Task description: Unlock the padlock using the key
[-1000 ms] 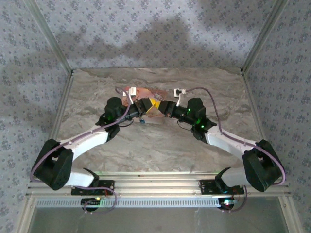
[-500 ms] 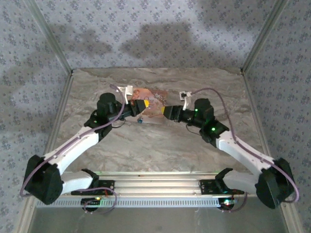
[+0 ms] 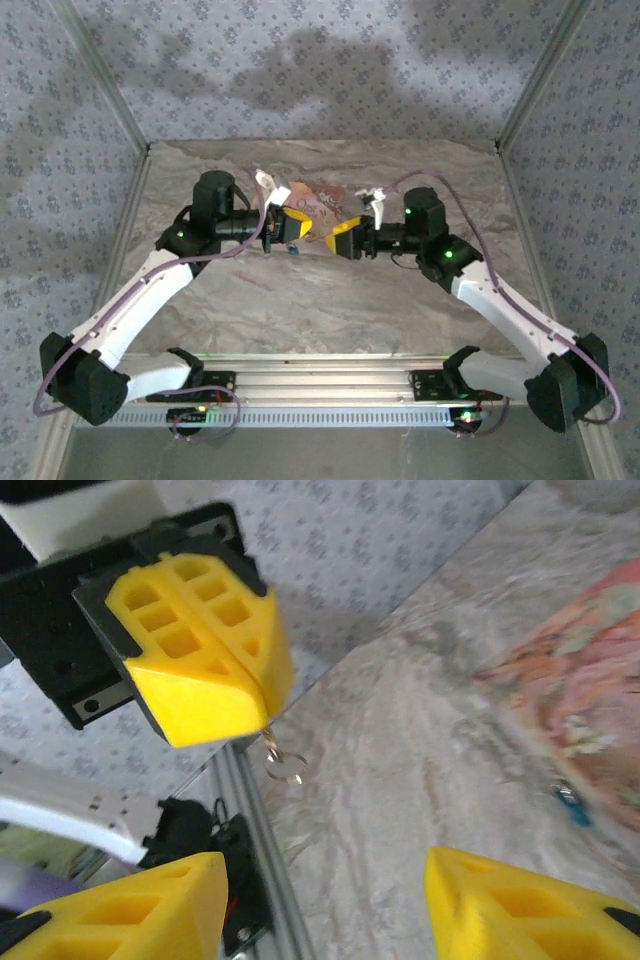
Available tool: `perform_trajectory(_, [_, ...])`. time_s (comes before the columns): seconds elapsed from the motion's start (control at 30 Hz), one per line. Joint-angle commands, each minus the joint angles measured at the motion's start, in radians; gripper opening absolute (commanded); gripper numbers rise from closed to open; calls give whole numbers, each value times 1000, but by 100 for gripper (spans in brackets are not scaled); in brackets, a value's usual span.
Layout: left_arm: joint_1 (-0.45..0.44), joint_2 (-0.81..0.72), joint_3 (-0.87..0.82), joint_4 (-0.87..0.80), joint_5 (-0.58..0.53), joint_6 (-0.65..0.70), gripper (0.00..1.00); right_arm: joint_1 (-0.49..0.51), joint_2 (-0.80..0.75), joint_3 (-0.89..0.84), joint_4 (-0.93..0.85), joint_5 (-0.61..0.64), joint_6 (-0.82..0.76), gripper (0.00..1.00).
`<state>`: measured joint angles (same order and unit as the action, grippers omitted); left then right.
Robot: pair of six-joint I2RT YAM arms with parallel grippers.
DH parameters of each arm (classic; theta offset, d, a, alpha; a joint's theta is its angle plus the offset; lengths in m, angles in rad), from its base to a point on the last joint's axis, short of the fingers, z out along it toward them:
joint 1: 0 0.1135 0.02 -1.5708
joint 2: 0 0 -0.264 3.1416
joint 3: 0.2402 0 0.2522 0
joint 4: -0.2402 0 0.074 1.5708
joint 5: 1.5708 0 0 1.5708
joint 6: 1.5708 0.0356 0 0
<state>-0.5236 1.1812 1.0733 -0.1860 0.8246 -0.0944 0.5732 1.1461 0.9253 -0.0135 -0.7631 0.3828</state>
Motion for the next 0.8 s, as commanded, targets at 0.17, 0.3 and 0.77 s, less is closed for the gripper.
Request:
perform_trajectory(0.17, [5, 45, 78, -77, 150, 47, 0, 66, 95, 80, 85, -95, -25, 48])
perform_trajectory(0.3, [4, 45, 79, -78, 153, 48, 0, 76, 109, 84, 97, -90, -24, 30])
perform_trajectory(0.77, [13, 46, 56, -63, 179, 1, 0, 95, 126, 55, 146, -48, -11, 0])
